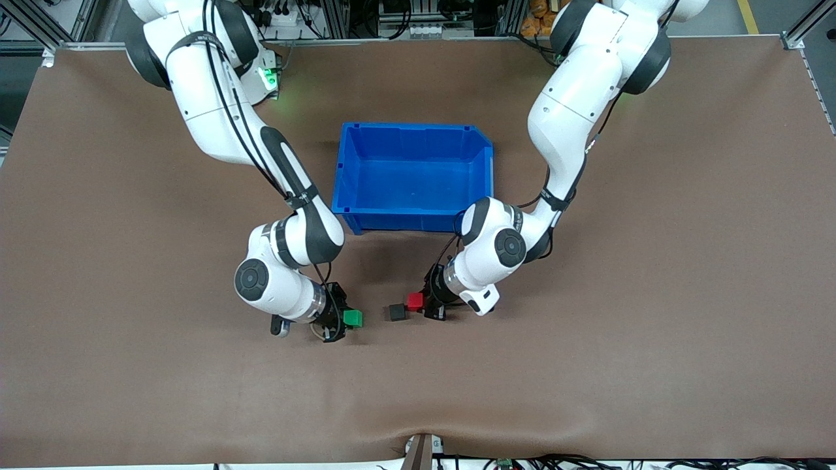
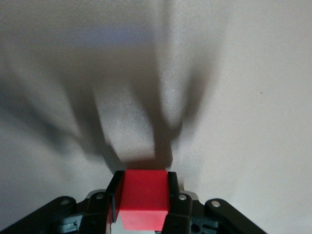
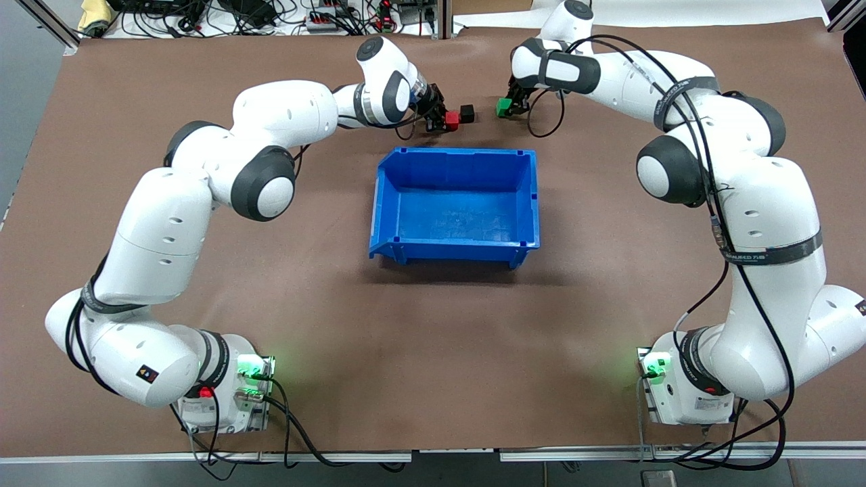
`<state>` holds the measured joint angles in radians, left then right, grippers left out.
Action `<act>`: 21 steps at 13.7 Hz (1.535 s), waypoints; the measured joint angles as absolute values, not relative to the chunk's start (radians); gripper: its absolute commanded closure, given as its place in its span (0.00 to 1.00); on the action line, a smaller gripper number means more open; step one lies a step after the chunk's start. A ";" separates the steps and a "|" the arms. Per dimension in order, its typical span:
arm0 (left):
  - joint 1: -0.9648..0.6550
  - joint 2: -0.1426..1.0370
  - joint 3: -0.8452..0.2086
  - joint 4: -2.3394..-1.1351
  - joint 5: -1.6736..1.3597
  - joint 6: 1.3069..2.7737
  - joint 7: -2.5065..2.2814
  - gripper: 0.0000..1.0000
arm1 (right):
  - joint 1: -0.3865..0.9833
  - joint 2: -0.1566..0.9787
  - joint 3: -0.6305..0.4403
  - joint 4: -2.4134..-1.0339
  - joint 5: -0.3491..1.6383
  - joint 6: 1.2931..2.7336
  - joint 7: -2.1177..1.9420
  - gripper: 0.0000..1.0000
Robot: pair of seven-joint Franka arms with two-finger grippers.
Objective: Attach green and red cubes to black cube
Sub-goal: 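Set the red cube and green cube beside the black cube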
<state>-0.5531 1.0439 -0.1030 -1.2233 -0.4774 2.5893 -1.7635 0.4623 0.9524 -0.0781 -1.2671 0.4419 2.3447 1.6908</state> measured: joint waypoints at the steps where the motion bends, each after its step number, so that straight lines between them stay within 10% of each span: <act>1: -0.553 1.045 -0.103 -1.223 -0.477 2.595 -1.763 1.00 | 0.472 0.958 -0.079 -1.260 0.435 2.344 1.709 1.00; 18: -0.564 1.104 -0.103 -1.140 -0.479 2.632 -1.801 1.00 | 0.486 1.054 -0.093 -1.085 0.419 2.241 1.797 1.00; 21: -0.566 1.104 -0.101 -1.139 -0.478 2.632 -1.802 0.66 | 0.492 1.054 -0.093 -1.082 0.400 2.231 1.826 1.00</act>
